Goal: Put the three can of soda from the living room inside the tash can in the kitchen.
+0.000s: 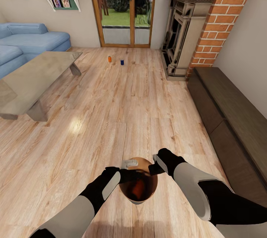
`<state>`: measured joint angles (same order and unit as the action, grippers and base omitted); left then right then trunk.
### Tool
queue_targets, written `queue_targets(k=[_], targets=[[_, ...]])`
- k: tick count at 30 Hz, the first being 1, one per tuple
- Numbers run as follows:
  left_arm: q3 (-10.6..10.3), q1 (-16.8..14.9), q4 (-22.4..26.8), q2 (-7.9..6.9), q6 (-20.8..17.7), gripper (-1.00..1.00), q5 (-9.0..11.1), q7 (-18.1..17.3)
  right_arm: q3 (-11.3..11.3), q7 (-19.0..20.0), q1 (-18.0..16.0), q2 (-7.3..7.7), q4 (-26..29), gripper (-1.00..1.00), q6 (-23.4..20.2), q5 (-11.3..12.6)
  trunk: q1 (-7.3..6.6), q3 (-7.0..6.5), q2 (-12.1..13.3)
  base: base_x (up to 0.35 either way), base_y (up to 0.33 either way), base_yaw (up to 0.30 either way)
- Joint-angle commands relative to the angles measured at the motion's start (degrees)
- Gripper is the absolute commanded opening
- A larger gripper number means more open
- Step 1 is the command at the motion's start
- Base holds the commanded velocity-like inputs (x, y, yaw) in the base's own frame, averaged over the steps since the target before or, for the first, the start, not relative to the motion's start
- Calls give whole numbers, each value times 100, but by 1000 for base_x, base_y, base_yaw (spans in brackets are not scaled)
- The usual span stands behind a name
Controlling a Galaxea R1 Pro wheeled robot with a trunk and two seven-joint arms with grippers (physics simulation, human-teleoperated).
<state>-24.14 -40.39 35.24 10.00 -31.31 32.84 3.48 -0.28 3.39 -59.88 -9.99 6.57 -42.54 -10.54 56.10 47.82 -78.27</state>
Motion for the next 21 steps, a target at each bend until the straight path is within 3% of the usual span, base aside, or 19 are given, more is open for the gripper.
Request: queue_targets(k=[1,11,21], targets=[[-2,5,-341,0,-2,100,-39,14,-226,39,-6,-1,53,-100,0,213,0,0,0,0,0,0],[-39,22,-57,-48,-80,100,-25,35,-231,-57,-6,-1,102,-100,0,150,0,0,0,0,0,0],[-34,22,635,-71,-512,100,-9,40,-254,-690,-6,-1,104,-100,3,147,0,0,0,0,0,0]])
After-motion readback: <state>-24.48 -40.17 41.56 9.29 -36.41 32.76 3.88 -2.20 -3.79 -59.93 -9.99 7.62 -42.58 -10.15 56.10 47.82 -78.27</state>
